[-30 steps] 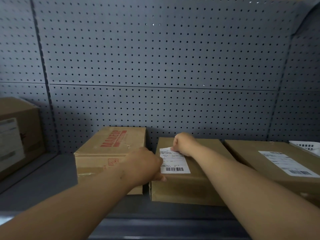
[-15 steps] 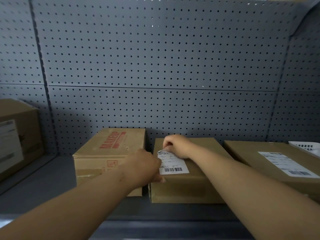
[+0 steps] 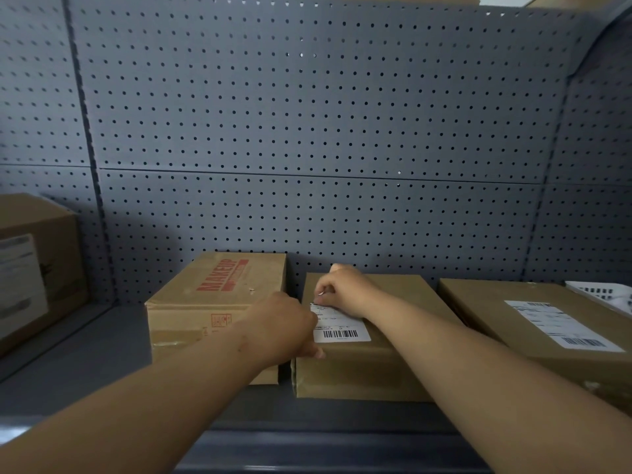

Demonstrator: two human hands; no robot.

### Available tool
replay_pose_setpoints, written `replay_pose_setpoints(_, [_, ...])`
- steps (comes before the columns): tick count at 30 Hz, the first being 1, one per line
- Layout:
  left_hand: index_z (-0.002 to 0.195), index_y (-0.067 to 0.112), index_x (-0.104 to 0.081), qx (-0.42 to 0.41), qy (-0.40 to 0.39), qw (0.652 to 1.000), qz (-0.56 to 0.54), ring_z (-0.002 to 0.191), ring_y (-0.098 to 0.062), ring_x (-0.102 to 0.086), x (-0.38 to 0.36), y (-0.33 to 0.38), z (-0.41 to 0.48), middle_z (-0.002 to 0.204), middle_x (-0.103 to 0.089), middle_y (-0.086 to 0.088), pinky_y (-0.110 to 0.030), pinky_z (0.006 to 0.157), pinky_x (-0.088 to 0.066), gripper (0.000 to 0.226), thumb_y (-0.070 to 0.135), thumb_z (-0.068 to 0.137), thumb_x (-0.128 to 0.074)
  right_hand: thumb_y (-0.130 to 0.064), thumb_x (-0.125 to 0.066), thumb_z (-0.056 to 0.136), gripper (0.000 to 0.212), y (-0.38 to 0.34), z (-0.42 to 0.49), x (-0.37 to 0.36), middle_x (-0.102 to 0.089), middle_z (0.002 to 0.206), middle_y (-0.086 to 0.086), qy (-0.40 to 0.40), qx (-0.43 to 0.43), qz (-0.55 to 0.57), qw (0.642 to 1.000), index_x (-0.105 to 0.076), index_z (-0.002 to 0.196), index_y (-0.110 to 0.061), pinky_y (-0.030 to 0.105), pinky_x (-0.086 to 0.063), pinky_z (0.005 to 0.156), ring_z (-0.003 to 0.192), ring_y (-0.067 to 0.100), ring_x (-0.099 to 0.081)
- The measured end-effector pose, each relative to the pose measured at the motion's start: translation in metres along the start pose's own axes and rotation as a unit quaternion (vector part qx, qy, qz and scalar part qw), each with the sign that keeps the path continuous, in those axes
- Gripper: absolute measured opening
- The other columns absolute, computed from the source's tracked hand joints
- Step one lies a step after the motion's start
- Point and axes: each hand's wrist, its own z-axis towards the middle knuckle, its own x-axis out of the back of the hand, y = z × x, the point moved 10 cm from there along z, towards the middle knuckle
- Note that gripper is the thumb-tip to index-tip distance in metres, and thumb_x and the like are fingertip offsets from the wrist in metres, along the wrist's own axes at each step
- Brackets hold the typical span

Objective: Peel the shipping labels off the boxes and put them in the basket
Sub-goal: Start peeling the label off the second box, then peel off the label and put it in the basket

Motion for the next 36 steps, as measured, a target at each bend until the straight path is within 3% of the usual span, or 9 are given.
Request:
replay_pose_setpoints(2, [0.122, 0.014, -0.053, -0.001, -0.001, 1.0, 0.003, 0.1, -0.023, -0.055, 0.0, 0.001, 0.001, 0.108, -0.062, -0.008, -0.033, 0.082, -0.045, 0.055, 0.057, 0.09, -0.043, -0.035, -0.067, 0.086, 0.017, -0.003, -0.005, 0.007, -0.047, 0.102, -0.008, 0.031, 0.02, 0.017, 0.999, -0.075, 0.092, -0.021, 0.034, -0.041, 0.093, 0.108, 0.015, -0.044])
replay_pose_setpoints(7, [0.123, 0.014, -0.053, 0.004, -0.004, 1.0, 0.005, 0.102, -0.024, -0.054, -0.001, 0.001, 0.002, 0.108, -0.063, -0.009, -0.03, 0.078, -0.042, 0.056, 0.057, 0.089, -0.043, -0.029, -0.064, 0.088, 0.02, -0.01, -0.009, 0.007, -0.064, 0.11, 0.002, 0.013, 0.064, -0.013, 0.998, -0.076, 0.094, -0.014, 0.029, -0.044, 0.088, 0.103, 0.019, -0.054])
replay_pose_setpoints(9, [0.12, 0.014, -0.056, 0.015, -0.026, 1.0, -0.006, 0.101, -0.023, -0.056, -0.004, -0.002, 0.004, 0.106, -0.064, -0.008, -0.032, 0.081, -0.044, 0.056, 0.058, 0.088, -0.045, -0.017, -0.059, 0.092, 0.018, 0.04, -0.007, 0.043, -0.067, 0.109, 0.012, 0.095, -0.047, 0.122, 0.987, -0.074, 0.089, -0.007, 0.019, -0.047, 0.072, 0.088, 0.023, -0.06])
replay_pose_setpoints(12, [0.121, 0.015, -0.057, 0.039, -0.065, 0.997, -0.004, 0.103, -0.023, -0.056, -0.008, -0.005, 0.008, 0.109, -0.063, -0.007, -0.031, 0.08, -0.043, 0.056, 0.058, 0.088, -0.045, -0.014, -0.056, 0.095, 0.018, 0.13, -0.035, 0.106, -0.07, 0.107, 0.016, 0.305, -0.216, 0.286, 0.882, -0.071, 0.095, -0.004, 0.024, -0.044, 0.068, 0.078, 0.021, -0.057])
replay_pose_setpoints(18, [0.118, 0.015, -0.057, 0.056, -0.082, 0.995, -0.009, 0.1, -0.022, -0.058, -0.01, -0.005, 0.008, 0.107, -0.063, -0.006, -0.031, 0.08, -0.045, 0.055, 0.059, 0.088, -0.046, -0.019, -0.054, 0.096, 0.016, 0.071, -0.021, 0.106, -0.063, 0.091, 0.001, 0.202, -0.123, 0.158, 0.959, -0.067, 0.092, -0.011, 0.021, -0.036, 0.055, 0.08, 0.017, -0.055])
replay_pose_setpoints(27, [0.096, 0.013, -0.064, 0.086, 0.062, 0.987, -0.124, 0.084, -0.019, -0.059, 0.028, -0.024, -0.007, 0.091, -0.067, -0.003, -0.029, 0.069, -0.043, 0.06, 0.068, 0.082, -0.044, -0.027, -0.052, 0.095, 0.019, 0.008, -0.034, 0.138, -0.055, 0.1, -0.005, 0.184, -0.026, -0.01, 0.983, -0.069, 0.096, -0.018, 0.033, -0.043, 0.086, 0.11, 0.02, -0.052])
replay_pose_setpoints(31, [0.113, 0.016, -0.051, 0.193, 0.289, 0.9, -0.262, 0.094, -0.019, -0.059, 0.078, -0.059, -0.029, 0.109, -0.061, 0.0, -0.032, 0.08, -0.047, 0.052, 0.058, 0.084, -0.054, -0.03, -0.051, 0.096, 0.023, -0.031, -0.051, 0.148, -0.059, 0.109, -0.001, 0.172, 0.022, -0.07, 0.982, -0.069, 0.101, -0.017, 0.032, -0.042, 0.091, 0.112, 0.019, -0.048])
replay_pose_setpoints(33, [0.127, 0.015, -0.046, 0.204, 0.271, 0.857, -0.387, 0.106, -0.018, -0.058, 0.073, -0.066, -0.025, 0.119, -0.059, 0.0, -0.035, 0.087, -0.049, 0.062, 0.056, 0.082, -0.058, -0.032, -0.051, 0.096, 0.023, -0.047, -0.059, 0.153, -0.059, 0.11, -0.001, 0.178, 0.038, -0.081, 0.98, -0.069, 0.102, -0.019, 0.034, -0.043, 0.093, 0.113, 0.019, -0.047])
replay_pose_setpoints(36, [0.122, 0.014, -0.053, 0.185, 0.239, 0.8, -0.517, 0.095, -0.016, -0.062, 0.067, -0.062, -0.017, 0.111, -0.065, 0.0, -0.029, 0.074, -0.051, 0.05, 0.047, 0.085, -0.06, -0.034, -0.051, 0.096, 0.023, -0.066, -0.07, 0.158, -0.058, 0.109, -0.001, 0.179, 0.054, -0.094, 0.978, -0.07, 0.101, -0.02, 0.036, -0.043, 0.094, 0.114, 0.019, -0.047])
